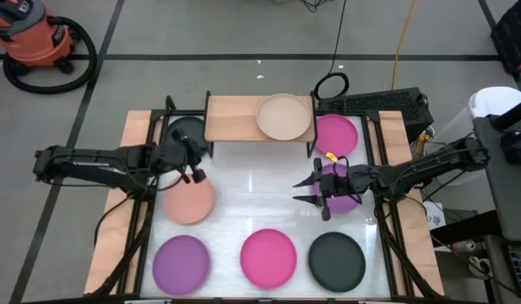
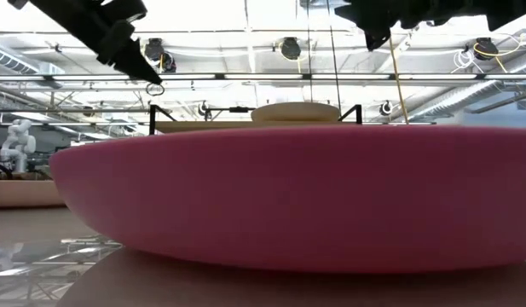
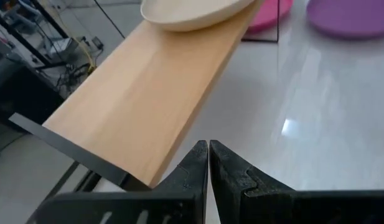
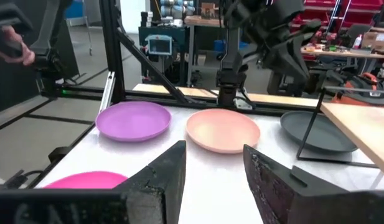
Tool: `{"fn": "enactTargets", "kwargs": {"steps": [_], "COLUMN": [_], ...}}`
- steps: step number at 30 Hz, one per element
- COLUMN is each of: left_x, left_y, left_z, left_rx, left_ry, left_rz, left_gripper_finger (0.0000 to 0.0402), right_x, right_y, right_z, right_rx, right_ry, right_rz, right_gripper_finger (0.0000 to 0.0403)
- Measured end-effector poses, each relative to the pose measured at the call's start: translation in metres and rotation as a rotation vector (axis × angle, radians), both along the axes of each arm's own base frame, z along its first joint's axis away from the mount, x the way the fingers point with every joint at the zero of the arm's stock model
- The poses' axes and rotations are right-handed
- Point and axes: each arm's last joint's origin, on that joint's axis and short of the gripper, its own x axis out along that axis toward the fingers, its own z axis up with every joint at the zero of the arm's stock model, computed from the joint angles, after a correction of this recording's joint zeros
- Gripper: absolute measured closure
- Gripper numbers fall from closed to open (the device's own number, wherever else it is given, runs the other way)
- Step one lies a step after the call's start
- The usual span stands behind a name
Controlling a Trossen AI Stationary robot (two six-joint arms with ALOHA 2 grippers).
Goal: Place and stack plates onto a shelf
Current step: Adjust the shelf
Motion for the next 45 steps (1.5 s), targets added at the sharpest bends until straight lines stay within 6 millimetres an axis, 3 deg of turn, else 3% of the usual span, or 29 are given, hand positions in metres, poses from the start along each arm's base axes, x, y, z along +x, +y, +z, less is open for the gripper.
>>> {"fn": "enactTargets", "kwargs": {"steps": [15, 23, 30, 45], "left_x": [-0.006, -0.002, 0.008, 0.034], "left_y": [0.002, 0.028, 0.055, 0.062], "left_z": [-0.042, -0.054, -0.063, -0.067], "left_rx": [-0.154, -0.136, -0.181, -0.181], "left_ry": [0.384, 0.447, 0.409, 0.283], "left_rz": [0.188, 0.356, 0.456, 0.342], "left_gripper_finger": [0.0378, 0.0378, 0.0378, 0.0378], "right_x": [0.0, 0.0, 0.0, -0.001], "right_y": [0.001, 0.001, 0.001, 0.004], "right_z": [-0.001, 0.001, 0.001, 0.001], "right_rx": [-0.001, 0.001, 0.002, 0.002], "right_ry": [0.005, -0.009, -0.008, -0.008], "right_rz": [0.005, 0.005, 0.005, 0.018], "right_gripper_finger": [0.0259, 0.0259, 0.0259, 0.0259]}}
